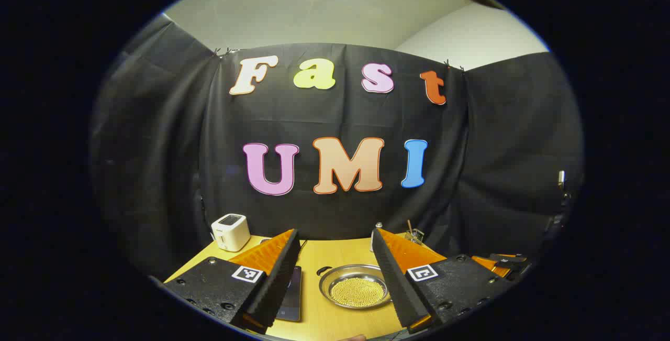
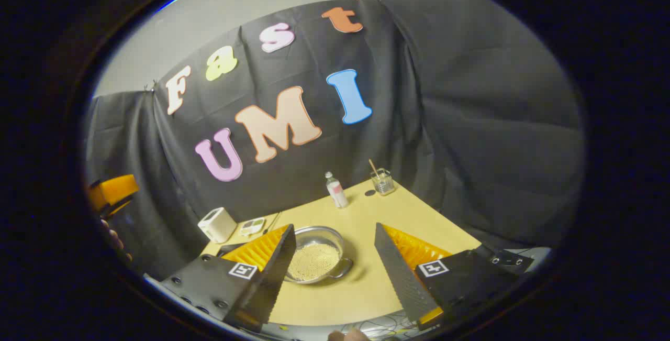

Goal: First push the handle of the pot to place it horizontally, then grasp the pot with both hands and set it on the induction cooktop.

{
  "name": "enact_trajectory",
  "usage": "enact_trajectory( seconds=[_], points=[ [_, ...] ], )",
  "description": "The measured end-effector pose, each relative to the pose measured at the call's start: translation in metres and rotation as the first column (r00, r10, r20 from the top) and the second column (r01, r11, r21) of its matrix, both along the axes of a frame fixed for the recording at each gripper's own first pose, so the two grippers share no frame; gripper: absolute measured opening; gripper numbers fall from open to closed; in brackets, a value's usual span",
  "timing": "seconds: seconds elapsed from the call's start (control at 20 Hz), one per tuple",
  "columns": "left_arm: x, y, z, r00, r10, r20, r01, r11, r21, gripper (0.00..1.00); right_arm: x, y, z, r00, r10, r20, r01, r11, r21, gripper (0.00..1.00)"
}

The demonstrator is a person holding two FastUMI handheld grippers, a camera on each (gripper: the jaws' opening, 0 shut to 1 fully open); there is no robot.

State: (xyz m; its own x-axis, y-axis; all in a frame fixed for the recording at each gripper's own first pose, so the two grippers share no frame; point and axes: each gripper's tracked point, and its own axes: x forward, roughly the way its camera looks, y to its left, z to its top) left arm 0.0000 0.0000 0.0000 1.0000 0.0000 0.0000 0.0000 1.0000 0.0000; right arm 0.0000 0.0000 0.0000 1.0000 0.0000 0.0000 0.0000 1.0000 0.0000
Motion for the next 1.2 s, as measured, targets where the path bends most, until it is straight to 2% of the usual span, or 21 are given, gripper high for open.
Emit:
enact_trajectory(
  seconds=[0.05, 0.1, 0.15, 0.2, 0.3, 0.5, 0.55, 0.6, 0.7, 0.75, 0.8, 0.85, 0.95, 1.1, 1.15, 1.2],
  points=[
    [0.003, 0.011, -0.002, 1.0, -0.011, -0.002, 0.011, 1.0, 0.006, 0.84, 0.001, 0.006, -0.002, 1.0, -0.018, -0.004, 0.018, 1.0, -0.012, 0.95],
    [0.005, 0.021, -0.005, 1.0, -0.024, -0.001, 0.024, 1.0, 0.009, 0.84, 0.003, 0.012, -0.006, 0.999, -0.038, -0.009, 0.037, 0.999, -0.022, 0.91],
    [0.009, 0.032, -0.006, 0.999, -0.041, 0.005, 0.041, 0.999, 0.007, 0.85, 0.004, 0.023, -0.008, 0.999, -0.051, -0.014, 0.051, 0.998, -0.031, 0.91],
    [0.012, 0.042, -0.007, 0.998, -0.058, 0.013, 0.058, 0.998, 0.004, 0.85, 0.004, 0.037, -0.008, 0.998, -0.059, -0.008, 0.059, 0.997, -0.047, 0.95],
    [0.019, 0.064, -0.012, 0.997, -0.08, 0.014, 0.08, 0.997, -0.002, 0.85, 0.007, 0.069, 0.006, 0.998, -0.058, 0.023, 0.059, 0.995, -0.083, 0.92],
    [0.029, 0.104, 0.01, 0.996, -0.063, 0.064, 0.067, 0.996, -0.055, 0.84, 0.008, 0.152, 0.071, 0.99, 0.036, 0.139, -0.014, 0.987, -0.161, 0.92],
    [0.031, 0.111, 0.018, 0.995, -0.058, 0.082, 0.063, 0.996, -0.062, 0.88, 0.007, 0.169, 0.091, 0.983, 0.059, 0.174, -0.027, 0.984, -0.177, 0.92],
    [0.032, 0.112, 0.02, 0.994, -0.062, 0.094, 0.068, 0.996, -0.064, 0.84, 0.005, 0.184, 0.113, 0.975, 0.079, 0.208, -0.04, 0.982, -0.186, 0.96],
    [0.032, 0.113, 0.026, 0.991, -0.067, 0.118, 0.076, 0.994, -0.073, 0.84, -0.006, 0.205, 0.147, 0.958, 0.112, 0.265, -0.057, 0.977, -0.206, 0.92],
    [0.032, 0.113, 0.03, 0.99, -0.065, 0.125, 0.075, 0.994, -0.079, 0.88, -0.011, 0.21, 0.16, 0.95, 0.121, 0.288, -0.055, 0.972, -0.227, 0.92],
    [0.032, 0.113, 0.032, 0.99, -0.06, 0.131, 0.072, 0.994, -0.086, 0.88, -0.017, 0.212, 0.172, 0.942, 0.129, 0.309, -0.05, 0.966, -0.253, 0.95],
    [0.031, 0.112, 0.034, 0.989, -0.056, 0.136, 0.069, 0.993, -0.091, 0.84, -0.022, 0.214, 0.181, 0.934, 0.136, 0.33, -0.041, 0.959, -0.28, 0.95],
    [0.032, 0.109, 0.037, 0.99, -0.049, 0.131, 0.061, 0.995, -0.085, 0.84, -0.025, 0.213, 0.19, 0.927, 0.136, 0.351, -0.018, 0.947, -0.32, 0.92],
    [0.031, 0.098, 0.041, 0.989, -0.06, 0.132, 0.068, 0.996, -0.059, 0.88, -0.021, 0.204, 0.174, 0.938, 0.123, 0.324, -0.02, 0.953, -0.304, 0.92],
    [0.032, 0.095, 0.041, 0.99, -0.059, 0.128, 0.066, 0.997, -0.05, 0.93, -0.017, 0.199, 0.17, 0.942, 0.122, 0.314, -0.025, 0.955, -0.295, 0.95],
    [0.031, 0.092, 0.04, 0.99, -0.053, 0.127, 0.059, 0.997, -0.044, 0.93, -0.014, 0.193, 0.168, 0.945, 0.119, 0.306, -0.025, 0.955, -0.295, 0.92]
  ],
)
